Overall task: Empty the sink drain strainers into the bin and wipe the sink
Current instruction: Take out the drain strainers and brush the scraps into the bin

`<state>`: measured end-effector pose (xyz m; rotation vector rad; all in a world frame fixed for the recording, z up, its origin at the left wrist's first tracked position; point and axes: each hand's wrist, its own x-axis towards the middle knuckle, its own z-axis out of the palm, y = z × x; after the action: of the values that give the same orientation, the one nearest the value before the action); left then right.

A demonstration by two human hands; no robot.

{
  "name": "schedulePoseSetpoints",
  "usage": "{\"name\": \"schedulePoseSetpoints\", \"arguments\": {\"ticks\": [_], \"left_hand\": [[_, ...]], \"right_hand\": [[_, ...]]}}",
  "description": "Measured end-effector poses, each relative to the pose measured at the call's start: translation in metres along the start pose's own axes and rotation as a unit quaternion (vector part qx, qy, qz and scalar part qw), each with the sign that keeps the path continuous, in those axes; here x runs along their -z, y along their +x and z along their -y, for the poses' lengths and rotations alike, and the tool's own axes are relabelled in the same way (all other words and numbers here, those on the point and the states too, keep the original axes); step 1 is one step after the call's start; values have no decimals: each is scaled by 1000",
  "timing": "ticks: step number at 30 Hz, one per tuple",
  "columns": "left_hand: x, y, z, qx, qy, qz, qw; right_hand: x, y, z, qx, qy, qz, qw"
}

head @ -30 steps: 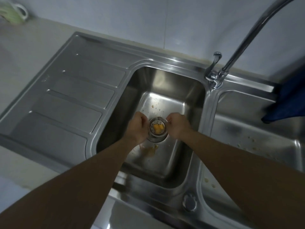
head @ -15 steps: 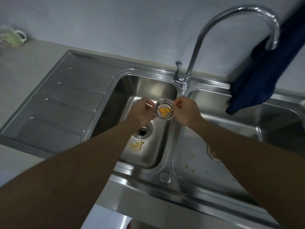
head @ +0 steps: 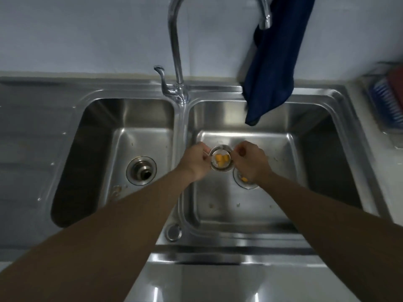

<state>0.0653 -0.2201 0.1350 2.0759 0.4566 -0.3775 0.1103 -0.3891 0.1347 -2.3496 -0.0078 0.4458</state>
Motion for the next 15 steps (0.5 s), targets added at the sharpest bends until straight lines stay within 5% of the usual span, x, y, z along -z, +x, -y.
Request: {"name": "schedulePoseSetpoints", "arguments": {"ticks": [15], "left_hand": [[-104, 18, 61, 20, 177, 123, 976]], "right_hand": [[-27, -5, -123, -53, -136, 191, 971]]}}
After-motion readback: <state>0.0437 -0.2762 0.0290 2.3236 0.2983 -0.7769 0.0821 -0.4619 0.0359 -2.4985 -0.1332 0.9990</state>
